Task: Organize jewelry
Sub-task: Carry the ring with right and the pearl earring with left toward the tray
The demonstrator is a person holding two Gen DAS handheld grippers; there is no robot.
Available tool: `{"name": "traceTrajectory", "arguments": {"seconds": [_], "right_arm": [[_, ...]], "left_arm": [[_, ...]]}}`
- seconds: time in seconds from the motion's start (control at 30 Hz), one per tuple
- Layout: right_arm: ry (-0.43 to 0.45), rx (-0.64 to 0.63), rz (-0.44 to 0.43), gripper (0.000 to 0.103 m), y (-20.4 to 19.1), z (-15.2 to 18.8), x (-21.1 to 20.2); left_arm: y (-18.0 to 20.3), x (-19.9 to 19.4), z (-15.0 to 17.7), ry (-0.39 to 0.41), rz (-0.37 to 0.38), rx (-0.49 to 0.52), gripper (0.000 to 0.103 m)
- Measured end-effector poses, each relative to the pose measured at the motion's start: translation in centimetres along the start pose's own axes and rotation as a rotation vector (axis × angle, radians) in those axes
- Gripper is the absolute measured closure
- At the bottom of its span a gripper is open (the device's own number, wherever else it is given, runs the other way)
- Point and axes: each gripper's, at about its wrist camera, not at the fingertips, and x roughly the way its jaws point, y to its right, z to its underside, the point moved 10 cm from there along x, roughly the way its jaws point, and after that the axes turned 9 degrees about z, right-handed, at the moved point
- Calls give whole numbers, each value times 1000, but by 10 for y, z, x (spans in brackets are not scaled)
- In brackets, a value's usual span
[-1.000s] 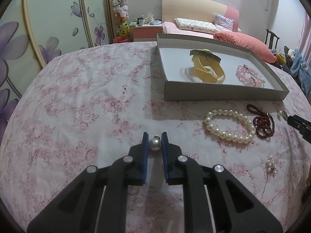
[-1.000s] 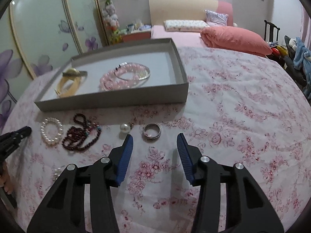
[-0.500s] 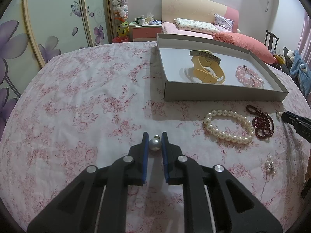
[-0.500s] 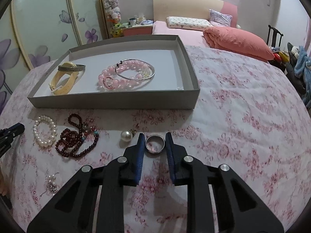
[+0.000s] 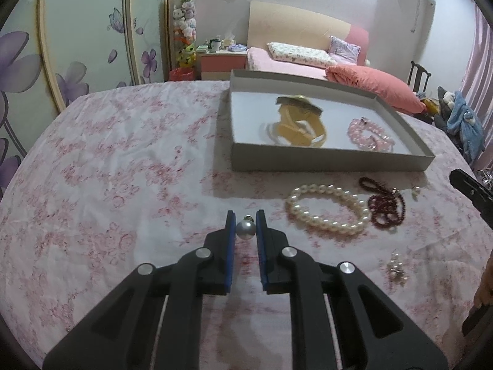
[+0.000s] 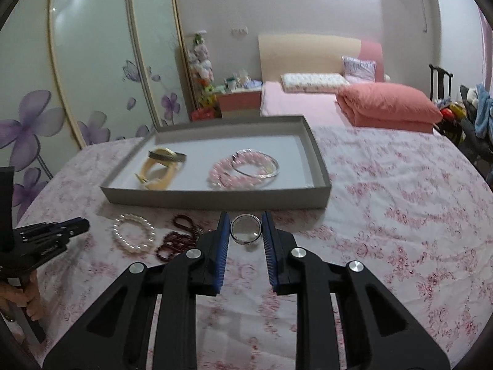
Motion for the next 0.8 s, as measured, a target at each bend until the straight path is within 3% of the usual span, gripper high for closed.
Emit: {"name": "traceTrajectory", "arguments": {"seconds": [0.33,0.57,0.8], "right_arm": [[187,-2,-14,80,-16,-25,-31],[279,12,-18,80,-18,-41,-46],[364,32,-16,80,-18,-56,-59]], "left_arm": [[32,-24,-27,160,24,49,89],[55,-47,-50,294,12,111,89],[70,-61,-61,377,7,146,89]]}}
